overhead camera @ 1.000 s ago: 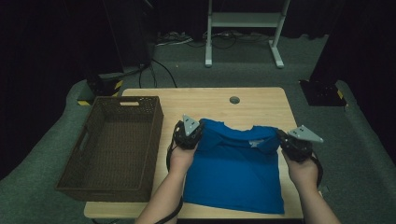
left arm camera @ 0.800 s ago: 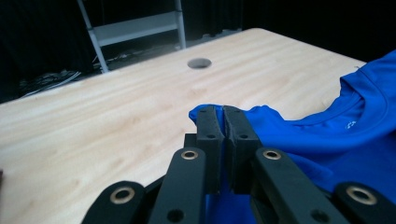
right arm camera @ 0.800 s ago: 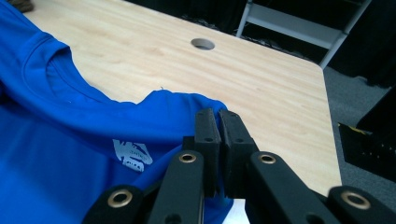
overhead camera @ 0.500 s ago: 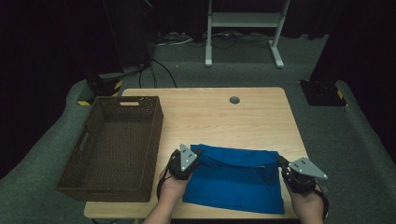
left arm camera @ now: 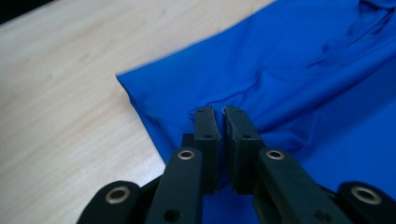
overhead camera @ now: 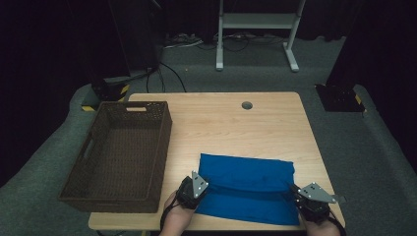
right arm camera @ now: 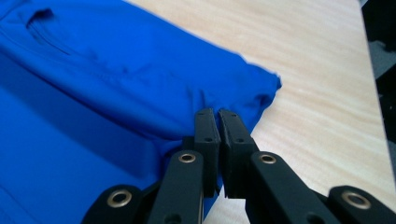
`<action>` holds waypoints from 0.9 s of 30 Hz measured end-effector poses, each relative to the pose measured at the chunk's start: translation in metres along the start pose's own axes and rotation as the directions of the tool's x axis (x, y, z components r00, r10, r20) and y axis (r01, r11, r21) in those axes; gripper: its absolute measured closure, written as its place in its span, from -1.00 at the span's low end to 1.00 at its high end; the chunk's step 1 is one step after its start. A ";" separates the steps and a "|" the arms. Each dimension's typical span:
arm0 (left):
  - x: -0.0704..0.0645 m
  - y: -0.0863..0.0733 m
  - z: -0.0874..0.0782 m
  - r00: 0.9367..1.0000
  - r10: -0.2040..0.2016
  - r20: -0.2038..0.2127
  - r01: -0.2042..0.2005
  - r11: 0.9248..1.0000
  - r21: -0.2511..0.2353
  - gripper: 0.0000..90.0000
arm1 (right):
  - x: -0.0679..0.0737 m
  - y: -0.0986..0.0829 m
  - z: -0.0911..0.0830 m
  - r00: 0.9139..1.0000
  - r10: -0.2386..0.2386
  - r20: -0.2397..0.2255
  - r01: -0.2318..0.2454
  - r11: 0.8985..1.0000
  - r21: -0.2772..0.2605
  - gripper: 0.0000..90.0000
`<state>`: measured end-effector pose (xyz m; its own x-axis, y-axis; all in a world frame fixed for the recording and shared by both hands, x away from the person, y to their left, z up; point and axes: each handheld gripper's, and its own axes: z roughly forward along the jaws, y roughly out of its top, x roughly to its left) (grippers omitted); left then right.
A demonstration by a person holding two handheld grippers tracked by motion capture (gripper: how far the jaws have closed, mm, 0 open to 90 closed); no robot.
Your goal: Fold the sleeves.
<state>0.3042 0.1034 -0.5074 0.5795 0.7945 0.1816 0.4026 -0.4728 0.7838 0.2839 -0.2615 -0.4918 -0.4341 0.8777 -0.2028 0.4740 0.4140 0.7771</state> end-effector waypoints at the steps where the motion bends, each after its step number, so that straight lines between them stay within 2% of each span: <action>1: 0.000 -0.002 0.001 1.000 -0.004 0.002 0.004 1.000 0.009 0.83 | 0.000 -0.002 0.001 1.000 0.002 -0.003 -0.002 1.000 0.010 0.92; 5: 0.002 -0.007 0.005 1.000 -0.027 0.011 0.026 0.999 0.036 0.77 | 0.002 -0.009 0.005 1.000 0.014 -0.005 -0.014 0.999 0.029 0.91; 8: 0.002 -0.008 0.007 0.999 -0.051 0.014 0.050 0.998 0.036 0.72 | 0.002 -0.014 0.006 0.999 0.029 -0.014 -0.028 0.999 0.041 0.90; 10: 0.002 -0.009 0.009 0.999 -0.051 0.009 0.050 0.998 0.040 0.68 | 0.002 -0.016 0.008 0.999 0.031 -0.020 -0.030 0.998 0.047 0.88; 14: 0.001 -0.008 0.012 0.998 -0.064 -0.004 0.064 0.997 0.035 0.60 | 0.000 -0.021 0.014 0.996 0.068 -0.053 -0.064 0.995 0.074 0.85; 18: 0.004 -0.010 0.013 0.996 -0.085 0.000 0.085 0.996 0.026 0.51 | -0.002 -0.022 0.014 0.995 0.083 -0.061 -0.079 0.994 0.069 0.80; 22: 0.011 -0.013 0.014 0.989 -0.148 0.023 0.148 0.989 0.020 0.34 | -0.005 -0.024 0.013 0.994 0.093 -0.063 -0.089 0.994 0.063 0.75; 27: 0.015 -0.014 0.015 0.981 -0.193 0.007 0.193 0.981 0.032 0.11 | -0.006 -0.025 0.013 0.992 0.107 -0.068 -0.103 0.993 0.060 0.75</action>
<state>0.3180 0.1157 -0.5246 0.4954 0.8683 0.0228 0.5293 -0.3226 0.7847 0.2849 -0.2735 -0.5180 -0.4322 0.8984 -0.0779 0.5609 0.3355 0.7568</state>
